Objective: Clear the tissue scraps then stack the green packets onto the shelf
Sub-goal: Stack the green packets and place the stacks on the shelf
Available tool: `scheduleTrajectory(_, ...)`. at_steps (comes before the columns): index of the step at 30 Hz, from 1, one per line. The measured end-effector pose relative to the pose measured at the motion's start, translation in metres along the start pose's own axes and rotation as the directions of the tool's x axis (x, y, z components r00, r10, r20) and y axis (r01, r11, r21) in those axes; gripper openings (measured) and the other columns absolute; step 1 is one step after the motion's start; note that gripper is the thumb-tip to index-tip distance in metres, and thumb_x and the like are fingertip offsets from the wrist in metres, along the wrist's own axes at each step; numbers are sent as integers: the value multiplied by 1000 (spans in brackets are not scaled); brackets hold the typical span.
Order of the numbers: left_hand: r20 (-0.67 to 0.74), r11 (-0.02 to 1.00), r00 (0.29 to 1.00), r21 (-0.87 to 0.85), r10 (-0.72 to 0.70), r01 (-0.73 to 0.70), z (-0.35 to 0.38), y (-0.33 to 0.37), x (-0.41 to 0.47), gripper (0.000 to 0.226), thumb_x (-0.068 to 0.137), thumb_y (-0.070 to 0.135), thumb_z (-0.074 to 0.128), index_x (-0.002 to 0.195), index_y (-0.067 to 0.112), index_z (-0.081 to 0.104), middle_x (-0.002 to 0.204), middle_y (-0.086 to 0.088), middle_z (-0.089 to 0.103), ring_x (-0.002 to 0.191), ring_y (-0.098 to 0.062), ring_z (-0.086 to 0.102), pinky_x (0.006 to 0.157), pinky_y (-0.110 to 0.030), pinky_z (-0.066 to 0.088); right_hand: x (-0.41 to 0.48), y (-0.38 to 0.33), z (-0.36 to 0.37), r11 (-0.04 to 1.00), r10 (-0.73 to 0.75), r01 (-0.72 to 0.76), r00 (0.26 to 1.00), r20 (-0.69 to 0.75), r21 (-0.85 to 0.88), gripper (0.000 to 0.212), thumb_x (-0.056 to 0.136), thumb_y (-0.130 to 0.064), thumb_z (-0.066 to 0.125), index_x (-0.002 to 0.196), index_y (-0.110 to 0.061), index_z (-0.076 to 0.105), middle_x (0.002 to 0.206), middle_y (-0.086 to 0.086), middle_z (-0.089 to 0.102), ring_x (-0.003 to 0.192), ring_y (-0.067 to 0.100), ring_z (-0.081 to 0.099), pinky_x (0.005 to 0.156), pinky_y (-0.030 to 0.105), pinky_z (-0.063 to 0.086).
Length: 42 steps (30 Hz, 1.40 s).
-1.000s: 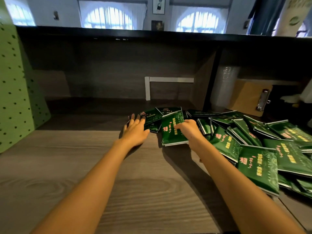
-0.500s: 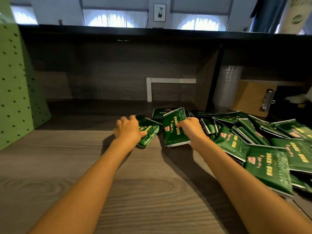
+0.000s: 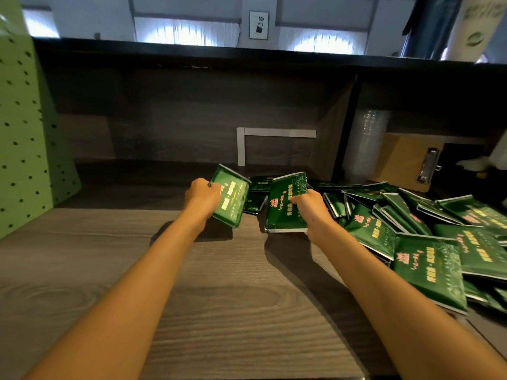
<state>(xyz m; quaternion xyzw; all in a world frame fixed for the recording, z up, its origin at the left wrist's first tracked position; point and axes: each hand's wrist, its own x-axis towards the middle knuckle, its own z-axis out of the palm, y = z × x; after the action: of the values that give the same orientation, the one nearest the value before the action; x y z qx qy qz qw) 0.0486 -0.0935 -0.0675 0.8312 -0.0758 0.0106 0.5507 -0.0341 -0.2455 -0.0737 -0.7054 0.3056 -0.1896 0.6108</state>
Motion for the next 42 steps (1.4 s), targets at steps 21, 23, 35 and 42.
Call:
scheduleTrajectory(21, 75, 876, 941, 347, 330, -335, 24, -14, -2, 34, 100, 12, 31, 130, 8, 46, 134, -13, 46, 124, -25, 43, 100, -38, 39, 7, 7, -5, 977, -23, 19, 1000, 17, 213, 49, 91, -8, 57, 136, -2, 40, 129, 8, 53, 101, 18, 50, 79, 30, 37)
scheduleTrajectory(23, 246, 767, 924, 516, 293, -380, 25, -21, -2, 43, 102, 16, 24, 144, 8, 30, 151, -11, 29, 140, -24, 24, 112, -40, 24, 12, 9, -8, 978, -6, 13, 1000, -31, 208, 51, 91, -9, 57, 138, -2, 37, 135, 11, 47, 105, 20, 45, 82, 32, 32)
scheduleTrajectory(35, 456, 467, 853, 715, 252, -520, 27, -15, -8, 34, 100, 22, 27, 111, 9, 57, 118, -12, 57, 107, -28, 51, 87, -38, 39, 18, 8, -10, 980, 5, 7, 998, -58, 200, 38, 90, -8, 57, 126, 0, 47, 123, 11, 52, 95, 20, 43, 79, 34, 31)
scheduleTrajectory(42, 295, 609, 910, 676, 293, -415, 21, -22, -5, 43, 101, 25, 27, 141, 10, 34, 144, -15, 33, 132, -30, 30, 106, -45, 29, 18, 12, -7, 980, 3, 10, 998, -66, 201, 54, 89, -11, 59, 138, -2, 38, 137, 11, 46, 117, 26, 45, 82, 35, 32)
